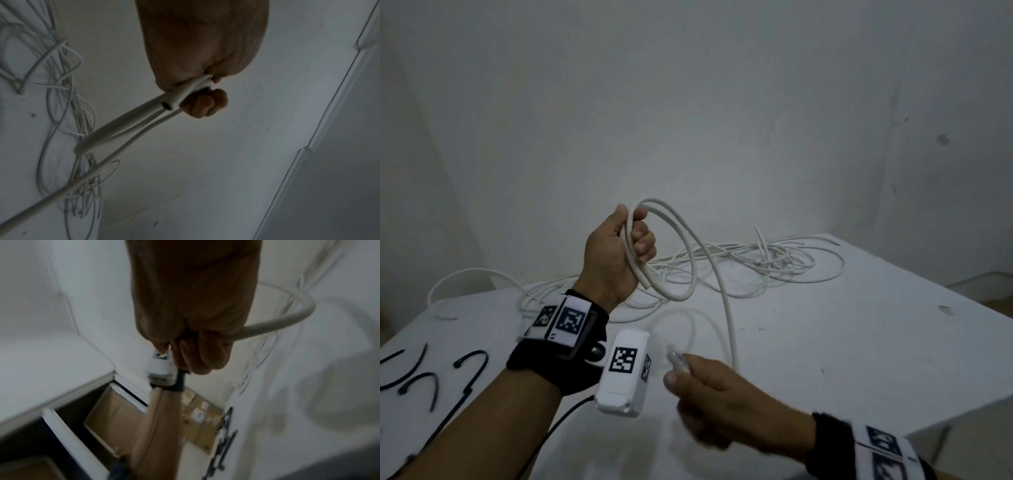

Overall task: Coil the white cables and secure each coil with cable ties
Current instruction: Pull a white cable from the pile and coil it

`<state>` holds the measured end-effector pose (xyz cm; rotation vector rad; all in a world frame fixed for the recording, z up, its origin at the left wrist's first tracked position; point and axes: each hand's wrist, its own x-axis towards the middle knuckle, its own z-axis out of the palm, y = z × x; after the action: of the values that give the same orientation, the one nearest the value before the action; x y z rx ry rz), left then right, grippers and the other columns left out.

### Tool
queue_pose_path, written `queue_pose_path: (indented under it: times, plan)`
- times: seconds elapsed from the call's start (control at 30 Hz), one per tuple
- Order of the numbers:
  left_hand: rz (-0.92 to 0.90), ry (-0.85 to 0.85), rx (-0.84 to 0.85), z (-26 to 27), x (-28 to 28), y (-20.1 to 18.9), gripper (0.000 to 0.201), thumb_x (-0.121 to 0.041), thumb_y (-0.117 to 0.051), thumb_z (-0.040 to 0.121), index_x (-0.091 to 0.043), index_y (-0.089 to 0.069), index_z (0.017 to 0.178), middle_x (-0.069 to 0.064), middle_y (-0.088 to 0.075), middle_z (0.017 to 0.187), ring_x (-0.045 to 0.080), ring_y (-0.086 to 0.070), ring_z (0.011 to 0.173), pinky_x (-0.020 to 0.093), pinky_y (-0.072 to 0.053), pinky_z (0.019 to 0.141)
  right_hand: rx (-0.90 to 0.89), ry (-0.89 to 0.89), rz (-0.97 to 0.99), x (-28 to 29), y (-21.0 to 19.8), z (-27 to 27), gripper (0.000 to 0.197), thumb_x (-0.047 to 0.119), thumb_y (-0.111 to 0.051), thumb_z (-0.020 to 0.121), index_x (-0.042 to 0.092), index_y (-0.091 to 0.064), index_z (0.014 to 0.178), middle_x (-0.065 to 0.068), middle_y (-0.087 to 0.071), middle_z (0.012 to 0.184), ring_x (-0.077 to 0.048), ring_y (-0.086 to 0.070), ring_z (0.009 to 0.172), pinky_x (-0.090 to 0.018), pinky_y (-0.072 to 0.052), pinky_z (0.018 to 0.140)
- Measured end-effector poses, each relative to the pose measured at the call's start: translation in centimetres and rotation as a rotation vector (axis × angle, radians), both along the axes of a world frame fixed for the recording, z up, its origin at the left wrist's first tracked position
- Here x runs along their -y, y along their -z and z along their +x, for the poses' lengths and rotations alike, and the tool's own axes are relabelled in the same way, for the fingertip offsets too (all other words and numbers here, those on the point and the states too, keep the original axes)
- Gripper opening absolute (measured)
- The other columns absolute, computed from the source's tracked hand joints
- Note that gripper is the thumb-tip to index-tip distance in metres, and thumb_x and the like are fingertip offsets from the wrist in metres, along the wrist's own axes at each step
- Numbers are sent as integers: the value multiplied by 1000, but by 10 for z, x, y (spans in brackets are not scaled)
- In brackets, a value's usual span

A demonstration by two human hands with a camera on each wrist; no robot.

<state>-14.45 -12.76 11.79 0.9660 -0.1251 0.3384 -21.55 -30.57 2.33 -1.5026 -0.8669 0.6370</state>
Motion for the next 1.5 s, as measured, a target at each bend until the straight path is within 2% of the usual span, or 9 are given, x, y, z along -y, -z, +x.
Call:
queue_pose_path:
  times: [0.13, 0.23, 0.53, 0.73, 0.87, 1.03, 1.13, 1.27, 1.5]
  plan:
    - [20, 10, -72, 4, 11, 19, 40, -31, -28, 104, -10, -52, 80, -5, -38, 45, 7, -36, 34, 15, -26, 34, -511, -160, 242, -8, -26, -38, 33, 52, -54, 83, 22, -50, 71, 8, -31, 40, -1, -29, 30, -9, -19, 36]
    - [71, 119, -146, 0, 20, 38, 40, -36, -31, 102, -13, -54, 77, -6, -33, 41, 9, -31, 32, 19, -19, 39, -595, -176, 355, -5, -47, -22, 55, 57, -43, 85, 16, -17, 59, 8, -22, 35, -1, -22, 28, -6, -14, 40]
    - [450, 200, -232, -28, 37, 52, 37, -32, -35, 103, 0, -55, 100, 12, -61, 67, 24, -63, 55, 32, -54, 49, -879, 207, 892, -5, -66, 63, 38, 37, -34, 94, 18, -30, 62, 4, -21, 36, -7, -13, 28, -7, -13, 33]
    - [629, 201, -349, -33, 40, 68, 40, -23, -36, 101, -1, -55, 73, 15, -54, 55, 25, -48, 39, 27, -42, 42, -836, 339, 836, -30, -54, 89, 39, 30, -37, 97, 15, -33, 62, 0, -30, 45, -13, -33, 36, -15, -28, 37]
    - [519, 239, -402, -26, 26, 73, 36, -22, -28, 102, -10, -46, 74, 5, -36, 44, 14, -27, 29, 15, -24, 33, -449, 368, 500, -30, -59, 103, 39, 28, -41, 100, 8, -45, 67, -7, -49, 59, -20, -53, 59, -29, -51, 53]
    - [491, 328, -474, -13, 14, 68, 40, -32, -32, 103, -12, -49, 72, 0, -32, 42, 9, -24, 26, 12, -17, 31, 40, 396, 176, -12, -67, 115, 21, 26, -57, 93, 8, -49, 85, -12, -43, 72, -16, -49, 65, -24, -44, 53]
    - [520, 351, -514, -8, 8, 64, 41, -33, -33, 102, -13, -49, 70, -2, -30, 42, 7, -21, 25, 9, -15, 31, 279, 517, 40, -1, -70, 125, 41, 28, -70, 84, 14, -48, 116, -10, -57, 83, -16, -57, 73, -27, -45, 60]
    - [587, 347, -513, -5, 3, 60, 41, -27, -32, 100, -14, -49, 65, -1, -28, 44, 7, -19, 27, 10, -13, 33, 1481, 457, -426, 2, -57, 132, 45, 63, -48, 82, 21, -64, 87, 6, -61, 76, -12, -47, 73, -31, -34, 73]
    - [651, 255, -445, -5, -4, 64, 34, -19, -32, 99, -3, -54, 78, 8, -41, 44, 17, -32, 29, 18, -25, 34, 1329, 378, -353, -8, -34, 138, 21, 32, -46, 98, 12, -53, 96, 0, -55, 74, -20, -47, 65, -30, -30, 55]
